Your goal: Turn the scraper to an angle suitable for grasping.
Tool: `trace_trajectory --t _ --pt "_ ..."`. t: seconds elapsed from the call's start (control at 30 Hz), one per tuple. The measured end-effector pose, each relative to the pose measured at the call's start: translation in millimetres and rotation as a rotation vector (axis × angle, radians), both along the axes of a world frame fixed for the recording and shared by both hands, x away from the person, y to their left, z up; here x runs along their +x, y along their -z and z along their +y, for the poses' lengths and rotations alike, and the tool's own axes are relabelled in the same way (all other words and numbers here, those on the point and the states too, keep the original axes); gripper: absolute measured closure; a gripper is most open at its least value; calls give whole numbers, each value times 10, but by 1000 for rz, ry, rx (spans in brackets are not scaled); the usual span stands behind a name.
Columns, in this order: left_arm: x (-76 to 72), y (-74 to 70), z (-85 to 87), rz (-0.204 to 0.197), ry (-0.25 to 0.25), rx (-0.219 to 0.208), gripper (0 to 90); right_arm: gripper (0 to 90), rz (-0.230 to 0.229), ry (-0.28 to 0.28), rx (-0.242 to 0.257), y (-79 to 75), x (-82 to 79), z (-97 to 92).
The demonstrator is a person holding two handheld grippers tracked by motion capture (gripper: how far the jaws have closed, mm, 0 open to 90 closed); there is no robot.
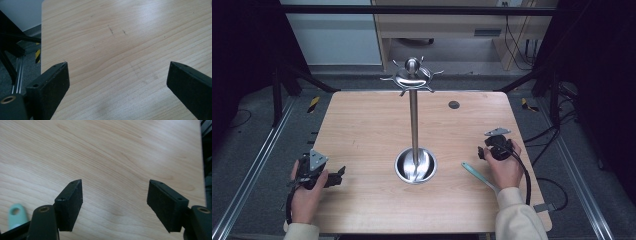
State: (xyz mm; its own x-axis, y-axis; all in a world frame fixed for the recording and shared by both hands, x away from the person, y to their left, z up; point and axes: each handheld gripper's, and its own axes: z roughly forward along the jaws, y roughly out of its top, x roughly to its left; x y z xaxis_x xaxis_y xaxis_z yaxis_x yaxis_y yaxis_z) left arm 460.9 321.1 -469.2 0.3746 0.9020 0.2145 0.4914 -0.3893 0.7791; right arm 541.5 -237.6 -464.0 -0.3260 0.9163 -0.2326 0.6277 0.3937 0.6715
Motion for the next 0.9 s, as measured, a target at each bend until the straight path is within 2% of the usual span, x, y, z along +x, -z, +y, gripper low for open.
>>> trace_trajectory --t 0.1,0.13,0.2,0.23,0.27,0.3,0.4,0.5,0.53,0.6,0.63,0.7,0.9 --pt "-3 0 1 2 0 0 42 273 -14 -10 -9 11 -16 15" --pt "-5 -4 9 2 -1 -1 42 272 -31 -24 -30 16 -28 31" --pt "-5 -5 12 2 -3 -4 43 283 -33 -29 -40 19 -37 42" --pt "-6 -3 19 4 -3 -13 43 323 -60 -39 -65 26 -60 52" --pt "-6 -3 19 4 -3 -13 43 323 -60 -39 -65 26 -60 52" --pt "-7 -3 20 5 -2 -18 44 351 -66 -64 -59 34 -76 54" --pt "-6 -3 16 1 0 -17 44 354 -43 -74 -53 41 -83 65" --pt "-3 -3 12 3 1 -14 43 324 -10 -56 -21 34 -70 86" --pt "-1 -3 9 2 1 -12 43 354 1 -51 -22 35 -61 92" --pt "0 -4 8 2 2 -12 44 469 11 -55 -25 43 -58 103" --pt "1 -4 8 4 3 -9 43 475 23 -54 -12 39 -57 108" --pt "2 -3 7 2 2 -8 44 566 42 -61 9 37 -56 114" --pt "7 -2 11 3 1 -5 45 756 73 -110 25 55 -72 156"
